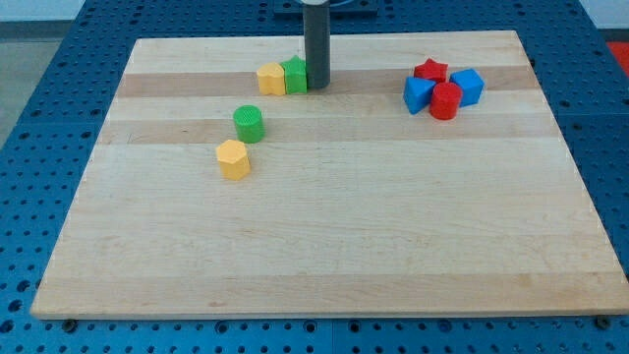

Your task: Move the yellow hexagon and the green circle close to the yellow heart

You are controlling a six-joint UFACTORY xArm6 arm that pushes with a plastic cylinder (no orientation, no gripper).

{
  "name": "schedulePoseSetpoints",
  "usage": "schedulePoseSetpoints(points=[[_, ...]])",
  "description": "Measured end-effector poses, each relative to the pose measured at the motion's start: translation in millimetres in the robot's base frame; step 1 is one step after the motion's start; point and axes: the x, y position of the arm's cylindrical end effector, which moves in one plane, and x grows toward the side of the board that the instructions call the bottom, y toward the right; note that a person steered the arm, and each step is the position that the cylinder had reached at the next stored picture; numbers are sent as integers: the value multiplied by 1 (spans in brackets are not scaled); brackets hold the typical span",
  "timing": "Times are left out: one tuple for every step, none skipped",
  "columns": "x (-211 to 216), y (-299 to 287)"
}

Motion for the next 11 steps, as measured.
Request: schedulePoseSetpoints(points=[[22, 1], [99, -2], [196, -42], [226, -112], [196, -124], [168, -95], [138, -90], [110, -90], [81, -90], [65, -84], [59, -63]])
